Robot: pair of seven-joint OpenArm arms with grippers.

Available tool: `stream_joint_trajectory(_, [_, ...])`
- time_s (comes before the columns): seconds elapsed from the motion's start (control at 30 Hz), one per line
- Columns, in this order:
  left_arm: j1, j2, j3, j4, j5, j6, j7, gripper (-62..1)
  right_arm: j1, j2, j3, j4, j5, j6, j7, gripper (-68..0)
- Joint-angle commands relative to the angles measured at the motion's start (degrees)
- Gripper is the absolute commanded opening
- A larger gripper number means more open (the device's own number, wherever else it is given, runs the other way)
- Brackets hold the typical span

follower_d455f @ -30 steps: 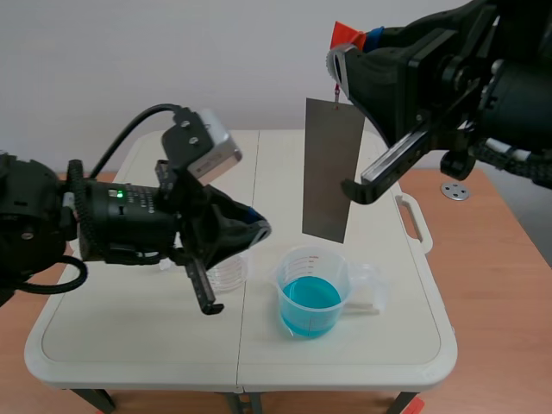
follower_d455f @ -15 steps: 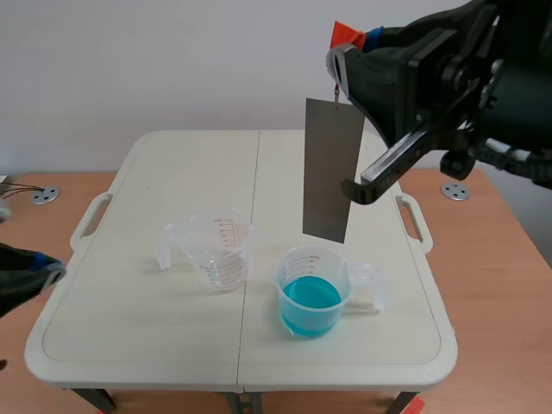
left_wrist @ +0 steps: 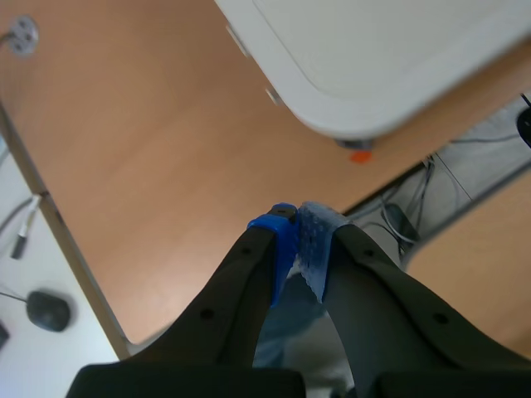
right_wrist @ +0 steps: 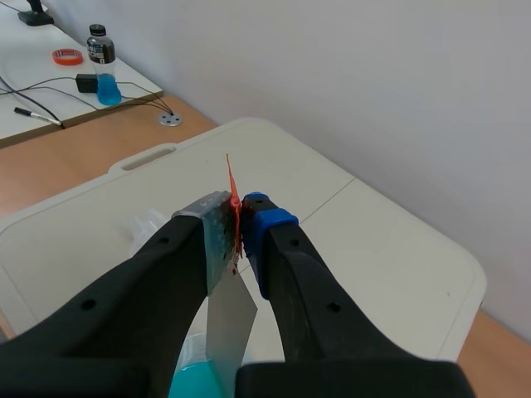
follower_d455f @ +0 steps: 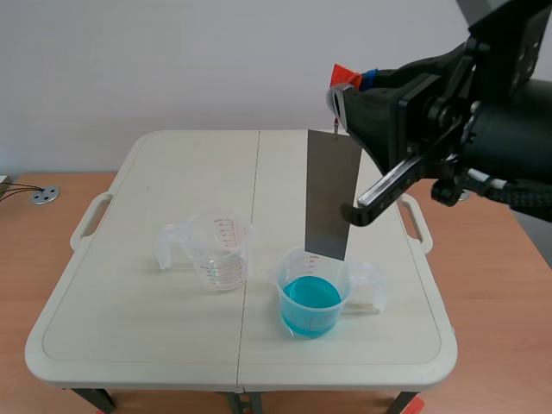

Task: Hold the metal plate by the orange handle, dip it into the blue solution, take it out and point at it, then put the plate back in the beaker on the left.
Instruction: 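Lower the plate into the blue solution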

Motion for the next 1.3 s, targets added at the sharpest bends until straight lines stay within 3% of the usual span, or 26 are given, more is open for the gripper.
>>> stream_joint_trajectory(0.0, [1.6, 0.3, 0.2, 0.8, 0.3, 0.0, -0.6, -57.5, 0.3, 0.1, 0.0, -0.4, 0.9, 0.3, 1.4, -66.0])
stream_joint_trajectory(0.47, [16.0, 0.5, 0.2, 0.8, 0.3, -1.0, -2.0, -57.5, 0.5, 0.1, -2.3, -7.7, 0.9, 0.3, 2.4, -66.0])
stream_joint_trajectory(0.93, [16.7, 0.4, 0.2, 0.8, 0.3, -1.6, -1.8, -57.5, 0.7, 0.1, -2.3, -15.7, 0.7, 0.3, 3.9, -66.0])
stream_joint_trajectory(1.27, [16.7, 0.4, 0.2, 0.8, 0.3, -1.6, -1.8, -57.5, 0.7, 0.1, -2.3, -19.1, -4.0, 0.3, 4.3, -66.0])
